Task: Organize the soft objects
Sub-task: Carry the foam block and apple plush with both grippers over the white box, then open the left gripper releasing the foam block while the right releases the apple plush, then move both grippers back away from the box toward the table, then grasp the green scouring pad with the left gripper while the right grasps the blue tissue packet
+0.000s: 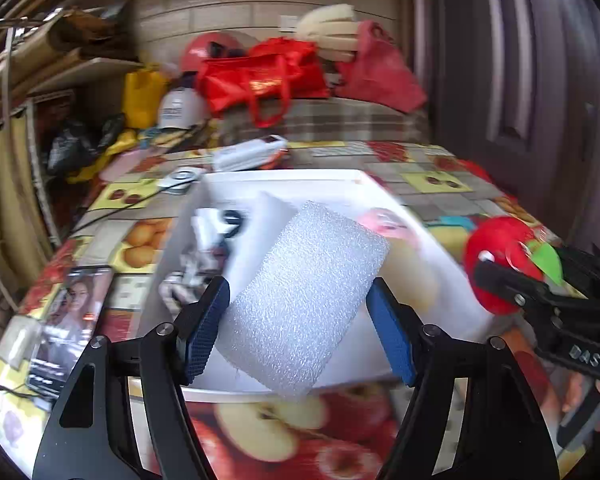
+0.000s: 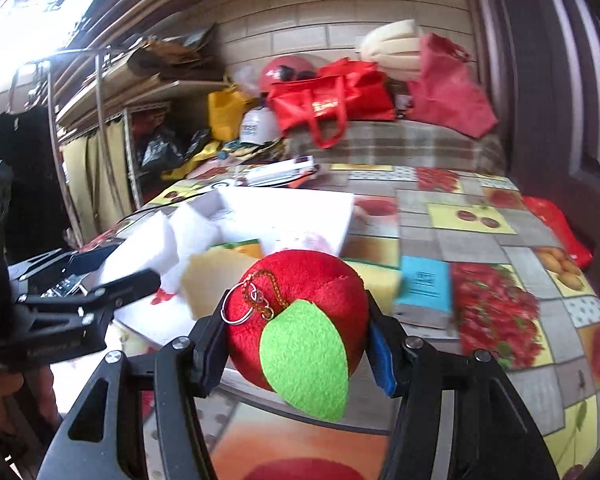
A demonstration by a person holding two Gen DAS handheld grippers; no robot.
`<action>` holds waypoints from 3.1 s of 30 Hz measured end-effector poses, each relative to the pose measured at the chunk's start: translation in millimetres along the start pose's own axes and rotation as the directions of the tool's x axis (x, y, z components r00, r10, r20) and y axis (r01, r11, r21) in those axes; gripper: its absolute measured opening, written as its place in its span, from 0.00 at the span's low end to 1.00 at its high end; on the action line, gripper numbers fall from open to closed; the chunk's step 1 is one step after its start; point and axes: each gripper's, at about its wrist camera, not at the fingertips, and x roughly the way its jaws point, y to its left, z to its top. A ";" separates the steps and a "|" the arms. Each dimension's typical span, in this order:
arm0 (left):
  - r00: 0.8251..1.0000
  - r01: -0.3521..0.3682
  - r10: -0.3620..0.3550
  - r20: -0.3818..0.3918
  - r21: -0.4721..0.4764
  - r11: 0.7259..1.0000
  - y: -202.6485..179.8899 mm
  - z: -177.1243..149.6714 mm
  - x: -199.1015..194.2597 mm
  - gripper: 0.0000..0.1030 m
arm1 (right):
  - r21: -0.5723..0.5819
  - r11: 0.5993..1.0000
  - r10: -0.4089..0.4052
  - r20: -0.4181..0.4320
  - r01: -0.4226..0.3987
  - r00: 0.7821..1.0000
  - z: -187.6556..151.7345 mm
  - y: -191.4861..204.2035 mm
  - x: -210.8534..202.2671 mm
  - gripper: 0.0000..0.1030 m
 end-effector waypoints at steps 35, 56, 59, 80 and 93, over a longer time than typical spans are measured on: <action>0.992 -0.049 0.037 -0.117 -0.108 0.993 46.9 24.4 71.7 0.69 | -0.055 0.998 0.018 -0.137 -0.026 0.990 25.0 48.4 78.7 0.57; 0.987 -0.136 0.149 0.062 -0.173 0.976 56.4 22.4 37.4 0.92 | 0.016 0.999 -0.038 0.024 0.038 0.999 27.9 32.3 49.2 1.00; 0.979 -0.136 0.161 0.125 -0.188 0.973 57.4 20.2 24.6 0.92 | 0.075 0.992 -0.103 0.057 0.099 0.993 23.5 7.7 34.1 1.00; 0.984 -0.123 0.135 0.114 -0.103 0.987 17.7 18.0 23.4 0.92 | 0.212 0.949 -0.210 -0.123 0.232 0.970 31.7 -94.9 70.2 1.00; 0.987 -0.116 0.126 0.104 -0.090 0.989 14.6 17.2 25.7 0.92 | 0.149 0.961 -0.169 -0.353 0.234 0.920 37.3 -105.4 134.9 1.00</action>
